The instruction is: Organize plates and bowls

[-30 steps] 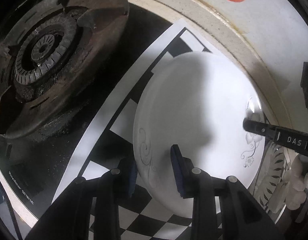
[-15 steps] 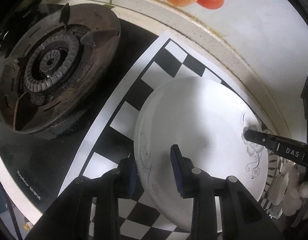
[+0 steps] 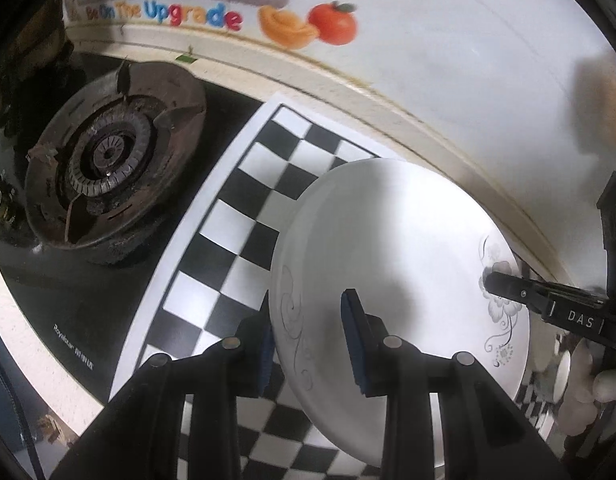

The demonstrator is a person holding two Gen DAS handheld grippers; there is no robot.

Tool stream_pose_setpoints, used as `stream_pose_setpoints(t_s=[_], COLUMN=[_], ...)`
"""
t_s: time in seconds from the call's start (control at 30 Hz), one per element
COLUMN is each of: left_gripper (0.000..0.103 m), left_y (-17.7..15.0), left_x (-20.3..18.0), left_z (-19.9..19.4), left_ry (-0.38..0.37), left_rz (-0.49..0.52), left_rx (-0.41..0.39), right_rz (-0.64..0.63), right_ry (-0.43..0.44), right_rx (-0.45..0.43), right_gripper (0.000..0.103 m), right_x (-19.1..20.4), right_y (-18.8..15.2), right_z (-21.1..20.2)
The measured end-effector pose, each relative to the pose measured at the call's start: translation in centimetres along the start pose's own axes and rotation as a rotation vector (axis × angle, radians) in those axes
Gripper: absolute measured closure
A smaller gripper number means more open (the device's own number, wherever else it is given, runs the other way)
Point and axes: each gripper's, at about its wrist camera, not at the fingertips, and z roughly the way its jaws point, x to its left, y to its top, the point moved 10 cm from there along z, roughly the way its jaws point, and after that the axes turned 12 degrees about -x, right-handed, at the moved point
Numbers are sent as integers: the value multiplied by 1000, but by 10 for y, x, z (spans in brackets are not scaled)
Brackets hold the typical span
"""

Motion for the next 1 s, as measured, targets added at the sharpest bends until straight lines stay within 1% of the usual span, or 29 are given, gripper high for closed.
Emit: stream_pose_setpoints(t_s=[0.13,0.27,0.5,0.53,0.7,0.83,1.0], left_gripper=[75,75,75,75,75,75,75], left_y=[-10,-32,-70,-76,-107,-136,-166], left_x=[-20,-41,-70,-73,-87,-96,-106], left_z=[-22,-43,-63,-65,-63,-52,-37], left_ry=[-27,-60,-121,-127,-152,-165,-167], left_rz=[41,90,155,165,221,255,295], left_rx=[-23,-29,3,8,40,83,135], right_rz=[25,48,99,102,130,171,230], right_ry=[-6,-24,-44,-47,-53,-53,-62], right_rx=[-40,-85,-131,-132,-120,-91,-61], right_gripper=[83,83,84,84,84,84,84], right_x=[-10,-22,-46,-48,-67,-83,-103], right_y=[-22,-52,-120,-126,-180,-215,-243], right_z=[-38,-76,-124,-125,-136,-127,-112])
